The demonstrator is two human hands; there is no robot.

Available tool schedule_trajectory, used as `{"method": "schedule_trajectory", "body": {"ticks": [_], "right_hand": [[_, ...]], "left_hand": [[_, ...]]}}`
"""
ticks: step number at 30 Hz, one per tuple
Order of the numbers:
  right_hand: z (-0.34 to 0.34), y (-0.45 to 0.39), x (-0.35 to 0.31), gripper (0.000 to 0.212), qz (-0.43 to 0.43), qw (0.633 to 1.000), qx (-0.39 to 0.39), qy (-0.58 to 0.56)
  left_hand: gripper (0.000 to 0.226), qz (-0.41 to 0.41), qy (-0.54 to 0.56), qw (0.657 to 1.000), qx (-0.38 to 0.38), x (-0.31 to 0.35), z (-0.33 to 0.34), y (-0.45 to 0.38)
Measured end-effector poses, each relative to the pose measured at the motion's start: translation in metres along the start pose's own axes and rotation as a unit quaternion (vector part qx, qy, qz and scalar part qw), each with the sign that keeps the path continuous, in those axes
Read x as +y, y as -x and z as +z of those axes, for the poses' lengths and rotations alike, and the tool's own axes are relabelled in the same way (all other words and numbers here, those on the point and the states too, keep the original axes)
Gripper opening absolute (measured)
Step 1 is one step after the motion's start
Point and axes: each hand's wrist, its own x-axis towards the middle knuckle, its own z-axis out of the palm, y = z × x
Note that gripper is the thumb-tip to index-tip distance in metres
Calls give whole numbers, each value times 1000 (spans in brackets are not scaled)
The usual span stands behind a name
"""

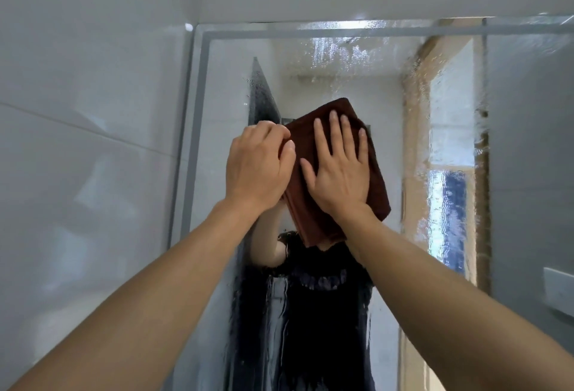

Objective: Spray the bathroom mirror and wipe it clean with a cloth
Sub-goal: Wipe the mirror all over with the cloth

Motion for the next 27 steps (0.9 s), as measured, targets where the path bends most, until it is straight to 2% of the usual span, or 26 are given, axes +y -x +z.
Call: {"method": "schedule_trajectory", "body": {"ticks": [6, 10, 12, 15, 17, 22, 27], "right_hand": [[-18, -22, 91, 75, 74, 996, 19, 38], [-27, -36, 142, 71, 135, 989, 29, 50], [-22, -44, 144, 69, 162, 985, 17, 62], [-12, -57, 119, 81, 202, 976, -4, 84], [-11, -65, 95, 80, 191, 979, -9, 71], [-10, -67, 31, 75, 81, 997, -5, 3], [-11, -63, 47, 85, 46, 999, -2, 0]], "left_hand": [[33, -4, -29, 999, -26, 16, 14, 2], [33, 10, -28, 999, -17, 21, 18, 7], [37, 20, -34, 999, -19, 18, 15, 10], [47, 24, -45, 998, -29, 10, 7, 10], [48, 24, -54, 998, -27, 5, 3, 8], [46, 25, -69, 997, -8, 6, -2, 0], [46, 32, -70, 997, 8, 26, 9, -17]]}}
